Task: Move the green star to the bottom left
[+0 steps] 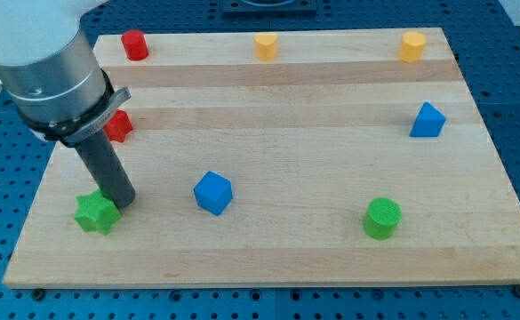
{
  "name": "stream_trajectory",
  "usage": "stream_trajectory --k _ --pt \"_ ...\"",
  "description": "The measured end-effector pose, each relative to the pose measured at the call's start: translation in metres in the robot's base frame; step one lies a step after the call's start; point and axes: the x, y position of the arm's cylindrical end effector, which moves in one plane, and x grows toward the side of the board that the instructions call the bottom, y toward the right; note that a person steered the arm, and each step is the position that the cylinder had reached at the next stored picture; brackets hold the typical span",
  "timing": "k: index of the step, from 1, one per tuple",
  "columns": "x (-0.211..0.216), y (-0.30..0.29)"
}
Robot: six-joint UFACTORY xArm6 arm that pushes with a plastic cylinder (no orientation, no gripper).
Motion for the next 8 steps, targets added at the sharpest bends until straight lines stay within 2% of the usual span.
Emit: stream_trajectory --k 2,8 --pt "0.017 -0.004" --pt "0.017 -0.012"
